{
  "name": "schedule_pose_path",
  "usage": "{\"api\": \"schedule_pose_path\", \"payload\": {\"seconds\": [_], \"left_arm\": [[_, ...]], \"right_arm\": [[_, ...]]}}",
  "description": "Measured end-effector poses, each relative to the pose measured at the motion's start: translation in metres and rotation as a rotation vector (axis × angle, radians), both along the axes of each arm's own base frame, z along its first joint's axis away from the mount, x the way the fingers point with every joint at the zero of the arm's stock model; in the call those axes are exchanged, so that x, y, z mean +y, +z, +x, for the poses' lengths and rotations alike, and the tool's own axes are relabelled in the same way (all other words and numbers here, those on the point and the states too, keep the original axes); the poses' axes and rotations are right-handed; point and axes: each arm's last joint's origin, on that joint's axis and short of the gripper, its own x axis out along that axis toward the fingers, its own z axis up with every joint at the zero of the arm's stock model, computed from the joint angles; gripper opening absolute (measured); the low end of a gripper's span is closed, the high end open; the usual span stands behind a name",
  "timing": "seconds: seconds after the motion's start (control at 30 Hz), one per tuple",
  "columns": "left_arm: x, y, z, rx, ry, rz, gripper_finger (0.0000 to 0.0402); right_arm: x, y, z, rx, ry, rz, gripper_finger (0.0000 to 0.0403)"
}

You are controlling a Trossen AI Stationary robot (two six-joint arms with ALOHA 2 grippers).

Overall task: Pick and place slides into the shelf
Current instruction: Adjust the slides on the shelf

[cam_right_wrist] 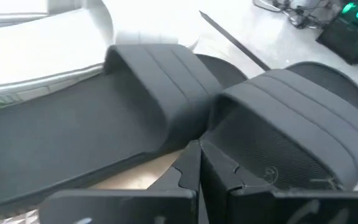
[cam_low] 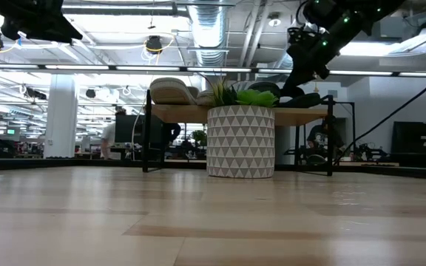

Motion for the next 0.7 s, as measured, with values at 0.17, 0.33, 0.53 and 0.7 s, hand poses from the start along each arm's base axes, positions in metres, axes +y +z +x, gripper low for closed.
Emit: {"api": "schedule_pose_path", "payload": {"seconds": [0.17, 0.33, 0.53, 0.7], "left_arm": [[0.000, 0.000, 0.000, 0.000, 0.000, 0.000, 0.0171], [0.000, 0.000, 0.000, 0.000, 0.001, 0.000, 0.0171], [0.000, 0.000, 0.000, 0.000, 0.001, 0.001, 0.0171], [0.000, 0.000, 0.000, -0.001, 0.001, -0.001, 0.0171]], "right_arm": [[-0.001, -0.011, 0.010, 0.036, -0.023, 0.019, 0.0000], [-0.004, -0.023, 0.024, 0.051, -0.006, 0.029, 0.0000], [-0.008, -0.028, 0.032, 0.029, 0.000, 0.017, 0.0000], [-0.007, -0.026, 0.034, 0.019, 0.008, 0.011, 0.0000]]}}
